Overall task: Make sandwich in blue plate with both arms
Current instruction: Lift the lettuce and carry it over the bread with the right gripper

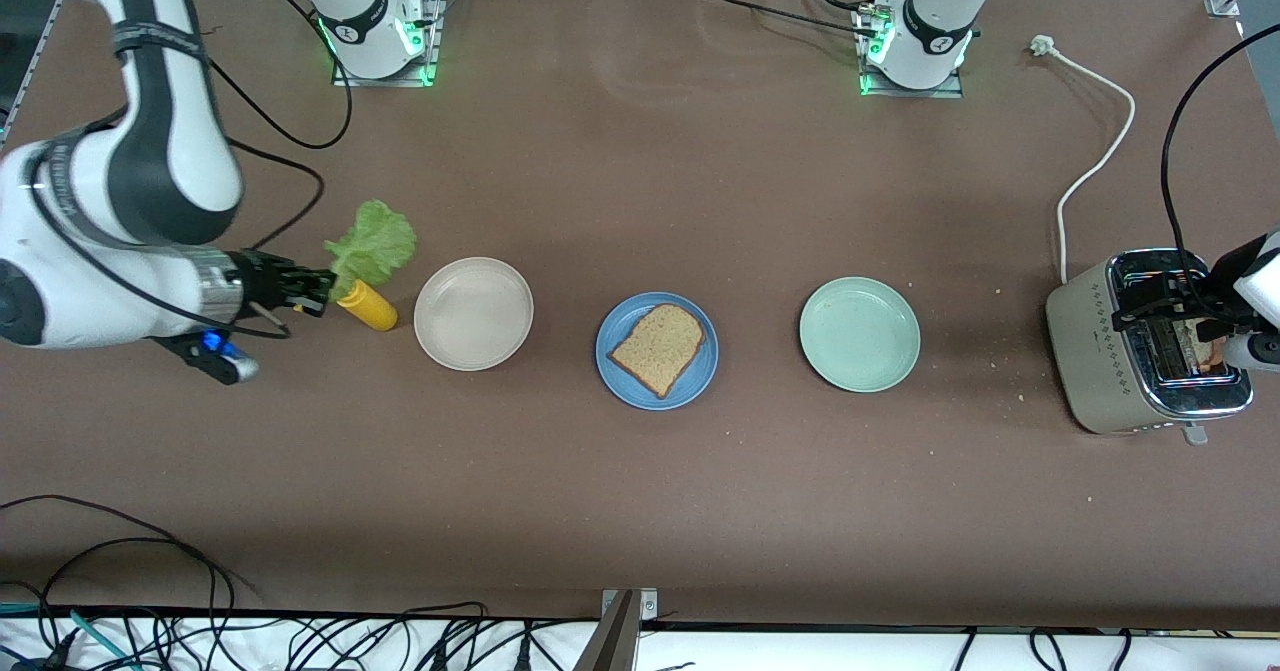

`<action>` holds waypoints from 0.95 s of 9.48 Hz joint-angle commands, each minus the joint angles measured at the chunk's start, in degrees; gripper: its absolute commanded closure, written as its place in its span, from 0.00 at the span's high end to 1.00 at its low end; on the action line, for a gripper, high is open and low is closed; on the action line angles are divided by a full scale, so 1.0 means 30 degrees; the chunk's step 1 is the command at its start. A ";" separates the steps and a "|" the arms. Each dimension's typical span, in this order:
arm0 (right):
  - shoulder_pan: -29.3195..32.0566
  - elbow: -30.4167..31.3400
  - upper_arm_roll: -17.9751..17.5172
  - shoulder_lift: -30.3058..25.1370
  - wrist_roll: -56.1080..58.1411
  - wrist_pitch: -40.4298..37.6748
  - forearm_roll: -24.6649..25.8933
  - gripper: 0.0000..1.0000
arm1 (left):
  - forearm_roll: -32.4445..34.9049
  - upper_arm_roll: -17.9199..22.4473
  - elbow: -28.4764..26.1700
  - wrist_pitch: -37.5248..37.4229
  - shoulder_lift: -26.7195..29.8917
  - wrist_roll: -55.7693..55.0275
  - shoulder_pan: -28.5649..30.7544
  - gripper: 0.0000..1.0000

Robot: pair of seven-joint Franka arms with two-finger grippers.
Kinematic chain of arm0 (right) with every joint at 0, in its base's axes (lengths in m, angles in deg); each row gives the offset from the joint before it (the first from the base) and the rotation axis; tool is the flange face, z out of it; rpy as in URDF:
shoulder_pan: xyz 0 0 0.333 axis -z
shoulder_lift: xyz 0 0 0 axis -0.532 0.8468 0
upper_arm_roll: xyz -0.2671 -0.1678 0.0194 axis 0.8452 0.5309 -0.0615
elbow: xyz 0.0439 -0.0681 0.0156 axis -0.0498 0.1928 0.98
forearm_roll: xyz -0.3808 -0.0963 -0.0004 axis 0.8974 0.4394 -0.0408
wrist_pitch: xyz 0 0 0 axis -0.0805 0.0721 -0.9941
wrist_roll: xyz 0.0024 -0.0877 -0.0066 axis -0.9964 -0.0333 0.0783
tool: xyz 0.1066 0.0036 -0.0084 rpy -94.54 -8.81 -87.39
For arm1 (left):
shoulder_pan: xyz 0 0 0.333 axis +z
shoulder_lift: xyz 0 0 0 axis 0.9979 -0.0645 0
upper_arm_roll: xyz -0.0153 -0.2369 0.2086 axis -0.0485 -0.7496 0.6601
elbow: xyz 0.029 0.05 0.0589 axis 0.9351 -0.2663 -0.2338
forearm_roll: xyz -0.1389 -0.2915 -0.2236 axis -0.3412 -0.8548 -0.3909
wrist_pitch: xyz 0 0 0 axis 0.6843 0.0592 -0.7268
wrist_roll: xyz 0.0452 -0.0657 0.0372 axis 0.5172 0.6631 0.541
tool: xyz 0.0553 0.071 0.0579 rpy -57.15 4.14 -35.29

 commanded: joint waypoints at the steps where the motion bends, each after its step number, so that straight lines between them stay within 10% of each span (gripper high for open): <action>1: -0.3089 -0.0455 0.0032 0.1383 -0.6092 0.3340 -0.1183 0.00 | 0.0127 0.0009 0.0259 -0.0335 0.0092 0.0370 -0.0068 1.00; 9: -0.8490 -0.0514 -0.0581 0.5868 -1.5106 1.5712 -0.3469 0.00 | 0.0127 0.0038 0.0259 -0.0335 0.0092 0.0399 -0.0068 1.00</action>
